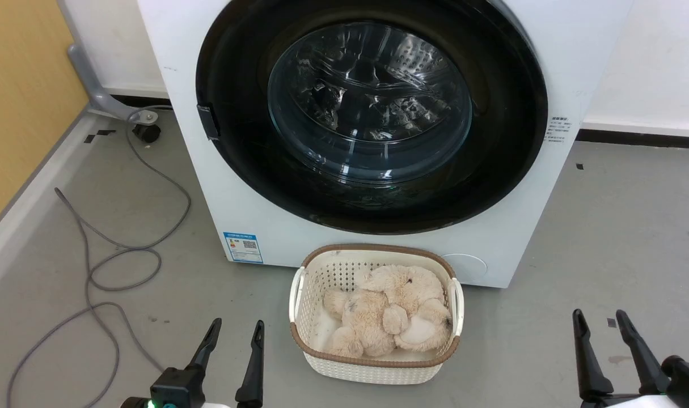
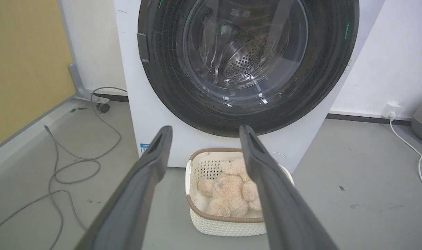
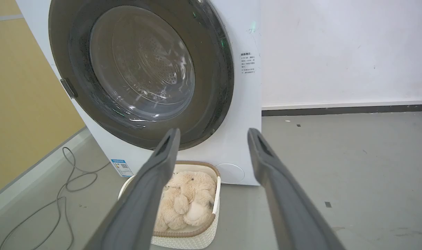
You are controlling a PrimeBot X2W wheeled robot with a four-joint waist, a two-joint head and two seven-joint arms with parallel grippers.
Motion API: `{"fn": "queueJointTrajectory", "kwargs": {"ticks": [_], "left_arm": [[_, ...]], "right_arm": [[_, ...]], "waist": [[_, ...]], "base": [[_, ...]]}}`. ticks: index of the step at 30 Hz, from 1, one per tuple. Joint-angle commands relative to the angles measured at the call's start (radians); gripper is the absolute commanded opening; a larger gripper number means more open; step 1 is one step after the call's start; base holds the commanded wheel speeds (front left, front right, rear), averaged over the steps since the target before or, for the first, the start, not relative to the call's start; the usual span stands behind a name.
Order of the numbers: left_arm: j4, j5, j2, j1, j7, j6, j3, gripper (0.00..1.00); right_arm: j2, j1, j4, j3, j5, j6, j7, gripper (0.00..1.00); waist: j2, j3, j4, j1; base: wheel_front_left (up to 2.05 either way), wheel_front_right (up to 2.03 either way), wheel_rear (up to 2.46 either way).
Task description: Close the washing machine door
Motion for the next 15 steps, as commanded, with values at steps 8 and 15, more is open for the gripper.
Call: {"fn": "queueJointTrajectory", "kwargs": {"ticks": [8, 15], "left_arm": [[-0.004, 0.0, 0.0, 0.0, 0.001, 0.001, 0.0, 0.0], [-0.01, 0.005, -0.001, -0.002, 0.011, 0.003, 0.003, 0.0]], "right_arm": [[0.0, 0.0, 0.001, 0.014, 0.0, 0.0, 0.0, 0.0], [0.001, -0.004, 0.0, 0.016, -0.008, 0.0, 0.006, 0.0]], "waist": [[0.0, 0.006, -0.002, 0.0001], [0.0, 0.006, -0.005, 0.0001]], "base": [[0.0, 0.0, 0.0], [0.0, 0.0, 0.0]]}}
